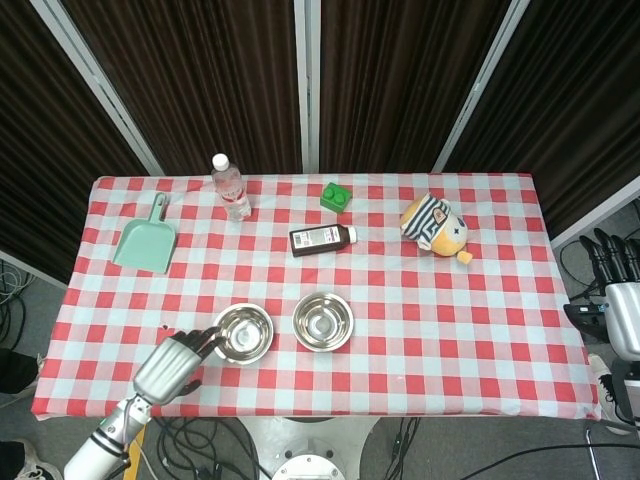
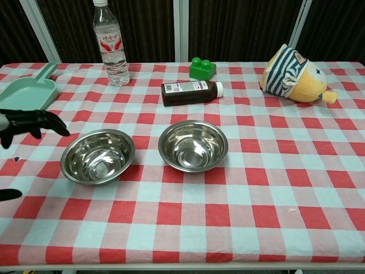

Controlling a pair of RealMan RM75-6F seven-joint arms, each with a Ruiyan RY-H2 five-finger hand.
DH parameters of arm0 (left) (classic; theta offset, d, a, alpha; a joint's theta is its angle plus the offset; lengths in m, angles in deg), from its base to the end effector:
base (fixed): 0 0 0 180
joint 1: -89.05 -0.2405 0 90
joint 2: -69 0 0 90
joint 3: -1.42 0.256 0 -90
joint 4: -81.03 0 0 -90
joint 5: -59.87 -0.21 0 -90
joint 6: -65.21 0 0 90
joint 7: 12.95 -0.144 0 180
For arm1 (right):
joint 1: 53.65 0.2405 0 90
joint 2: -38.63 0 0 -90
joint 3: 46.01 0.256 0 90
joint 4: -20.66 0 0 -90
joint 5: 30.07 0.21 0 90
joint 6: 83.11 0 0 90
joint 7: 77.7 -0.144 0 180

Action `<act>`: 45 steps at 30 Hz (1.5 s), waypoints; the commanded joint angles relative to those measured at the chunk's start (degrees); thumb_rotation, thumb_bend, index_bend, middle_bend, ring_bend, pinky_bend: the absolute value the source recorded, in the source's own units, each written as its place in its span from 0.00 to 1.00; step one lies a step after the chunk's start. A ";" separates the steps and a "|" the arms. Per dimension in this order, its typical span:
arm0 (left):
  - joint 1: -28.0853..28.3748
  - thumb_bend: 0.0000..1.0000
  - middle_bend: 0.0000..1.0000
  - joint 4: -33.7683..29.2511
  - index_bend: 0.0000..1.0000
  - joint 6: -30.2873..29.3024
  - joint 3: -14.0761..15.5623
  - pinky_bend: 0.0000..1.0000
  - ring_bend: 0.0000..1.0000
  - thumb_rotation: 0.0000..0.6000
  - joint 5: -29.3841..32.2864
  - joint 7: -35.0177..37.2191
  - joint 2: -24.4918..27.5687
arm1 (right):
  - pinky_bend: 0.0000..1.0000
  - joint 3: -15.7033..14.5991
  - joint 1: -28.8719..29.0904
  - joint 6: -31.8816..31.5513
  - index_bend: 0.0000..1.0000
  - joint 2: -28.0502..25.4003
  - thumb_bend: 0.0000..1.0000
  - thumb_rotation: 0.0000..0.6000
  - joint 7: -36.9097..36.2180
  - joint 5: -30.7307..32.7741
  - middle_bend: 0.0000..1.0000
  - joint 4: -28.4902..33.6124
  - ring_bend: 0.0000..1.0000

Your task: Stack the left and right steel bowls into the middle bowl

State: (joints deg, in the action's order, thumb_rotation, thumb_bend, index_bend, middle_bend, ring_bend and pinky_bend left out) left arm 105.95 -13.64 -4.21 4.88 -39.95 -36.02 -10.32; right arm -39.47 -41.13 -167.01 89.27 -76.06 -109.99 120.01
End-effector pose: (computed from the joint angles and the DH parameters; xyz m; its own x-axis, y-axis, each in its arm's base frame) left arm -0.2122 0.1868 0.0189 0.5920 0.1393 0.7938 0.7167 -0.5416 -0.4394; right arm -0.2776 -0.2315 0.2338 0.4965 0.1133 0.8606 -0.8639 -0.0322 0.5027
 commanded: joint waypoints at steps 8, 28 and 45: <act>5.64 0.19 0.33 6.04 0.31 6.58 -1.77 0.71 0.58 1.00 1.26 -0.86 -6.08 | 0.00 0.75 -0.40 1.81 0.03 0.41 0.15 1.00 -0.73 1.73 0.00 -1.53 0.00; 7.65 0.25 0.42 14.98 0.41 5.75 -0.13 0.74 0.60 1.00 1.95 0.20 -10.66 | 0.00 1.70 -0.24 4.67 0.03 1.44 0.15 1.00 -2.59 2.46 0.00 -4.41 0.00; 9.60 0.25 0.43 18.04 0.43 3.27 1.31 0.65 0.54 1.00 -1.37 3.88 -12.82 | 0.00 2.31 -0.36 5.67 0.02 1.16 0.16 1.00 -1.86 3.22 0.01 -4.03 0.00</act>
State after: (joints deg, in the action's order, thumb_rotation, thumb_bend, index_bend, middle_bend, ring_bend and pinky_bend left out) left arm 115.32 3.68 -0.98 6.01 -41.18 -32.52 -22.68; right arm -37.19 -41.48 -161.36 90.45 -77.92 -106.78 115.99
